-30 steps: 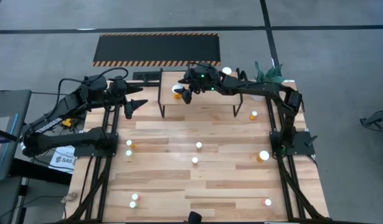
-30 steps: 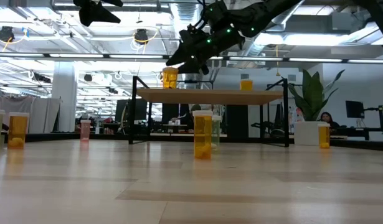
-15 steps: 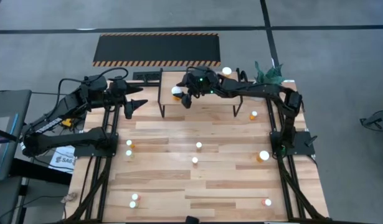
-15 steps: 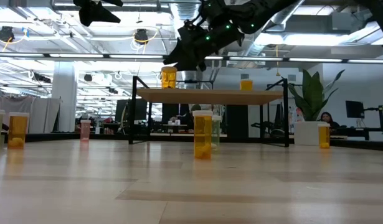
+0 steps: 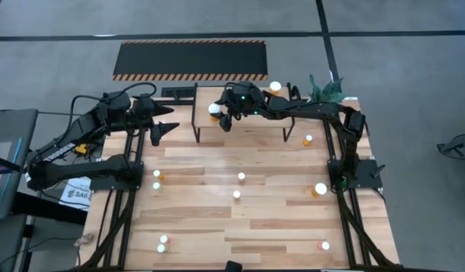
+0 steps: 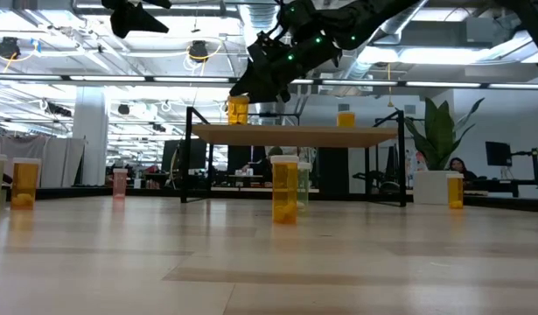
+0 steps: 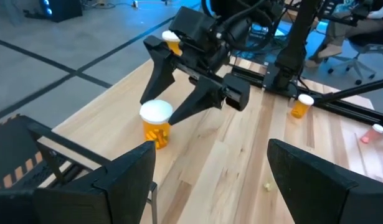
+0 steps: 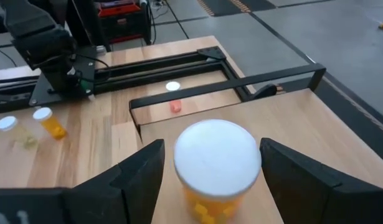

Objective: Pick and place medicine bottles onto shelf by color
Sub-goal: Put the top large orange pill bottle on the shelf aligned with the other large orange pill bottle

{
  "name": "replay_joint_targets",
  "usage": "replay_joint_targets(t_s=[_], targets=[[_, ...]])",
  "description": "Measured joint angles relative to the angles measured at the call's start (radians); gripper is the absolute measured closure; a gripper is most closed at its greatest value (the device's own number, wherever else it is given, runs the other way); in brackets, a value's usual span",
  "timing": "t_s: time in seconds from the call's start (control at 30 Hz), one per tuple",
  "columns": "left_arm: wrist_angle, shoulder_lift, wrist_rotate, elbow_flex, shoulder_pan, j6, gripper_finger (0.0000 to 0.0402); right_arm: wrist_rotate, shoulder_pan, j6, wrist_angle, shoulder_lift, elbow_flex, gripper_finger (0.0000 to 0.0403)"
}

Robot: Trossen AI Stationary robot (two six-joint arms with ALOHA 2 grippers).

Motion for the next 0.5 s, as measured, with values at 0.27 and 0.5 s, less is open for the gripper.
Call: replay_joint_targets(t_s=[0.27, 0.5], targets=[[-0.008, 0.0, 0.0, 0.0, 0.0, -0.004, 0.0105, 0.0, 0.0, 0.003, 0.001, 0.0, 0.0, 0.0129], [-0.031, 0.0, 0.016, 0.0, 0.0, -0.008, 0.0105, 0.0, 0.0, 0.004, 0.002, 0.0, 0.0, 0.0169]])
